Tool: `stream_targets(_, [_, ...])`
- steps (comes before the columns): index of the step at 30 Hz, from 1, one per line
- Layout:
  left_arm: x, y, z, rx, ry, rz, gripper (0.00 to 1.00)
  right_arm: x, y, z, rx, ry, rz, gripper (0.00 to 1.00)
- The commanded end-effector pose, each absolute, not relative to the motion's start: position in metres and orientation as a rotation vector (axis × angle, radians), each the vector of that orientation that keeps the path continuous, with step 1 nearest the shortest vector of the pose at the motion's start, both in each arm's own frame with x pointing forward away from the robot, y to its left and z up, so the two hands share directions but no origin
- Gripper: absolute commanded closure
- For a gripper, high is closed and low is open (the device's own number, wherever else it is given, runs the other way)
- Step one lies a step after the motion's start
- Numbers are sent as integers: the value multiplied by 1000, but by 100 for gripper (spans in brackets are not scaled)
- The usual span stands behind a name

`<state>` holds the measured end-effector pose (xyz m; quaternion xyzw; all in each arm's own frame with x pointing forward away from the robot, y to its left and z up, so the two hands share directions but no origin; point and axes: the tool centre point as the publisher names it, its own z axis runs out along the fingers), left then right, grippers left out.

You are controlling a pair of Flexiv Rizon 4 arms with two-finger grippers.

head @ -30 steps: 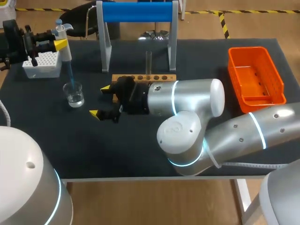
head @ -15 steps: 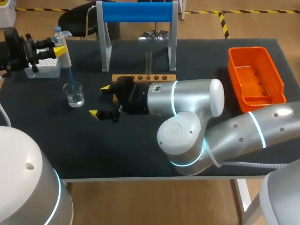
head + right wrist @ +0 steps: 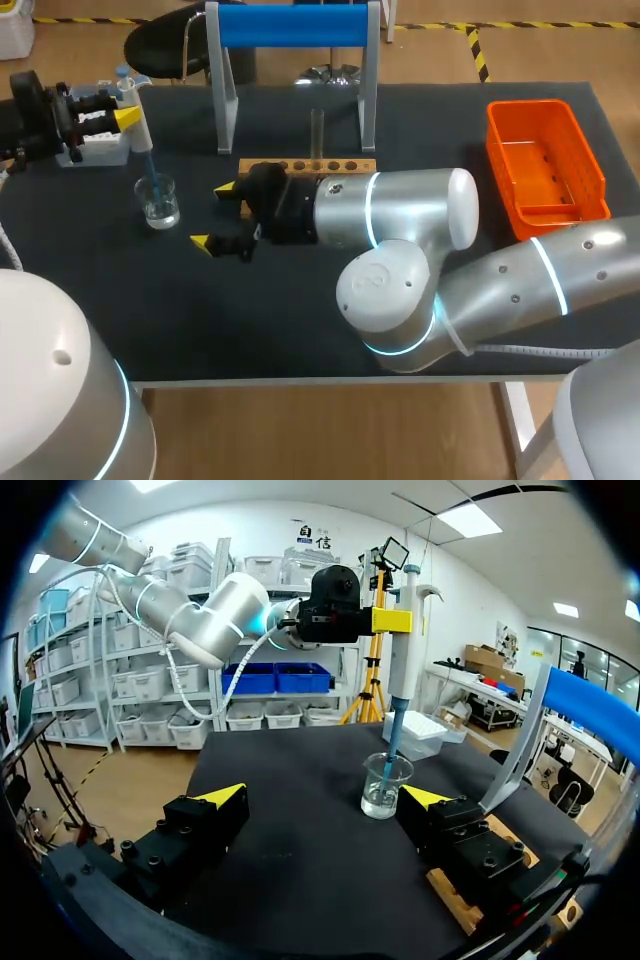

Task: Invert the test tube, pick up the pipette, mount the tip to pipette, aspirate from beaker and dispense into the tube, eject the tip, return the pipette, and cap with the stopper.

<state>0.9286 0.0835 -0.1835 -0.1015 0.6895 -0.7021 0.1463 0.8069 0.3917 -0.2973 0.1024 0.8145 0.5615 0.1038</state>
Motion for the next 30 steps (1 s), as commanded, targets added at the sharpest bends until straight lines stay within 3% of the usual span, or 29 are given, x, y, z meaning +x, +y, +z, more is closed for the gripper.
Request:
stream_targets(1, [932, 84, -187, -277, 1989, -2036, 100, 807, 391, -297, 301, 2406, 1655, 0])
stream_targets(30, [934, 84, -198, -301, 1998, -2050, 100, 807, 391, -297, 301, 2406, 1655, 0])
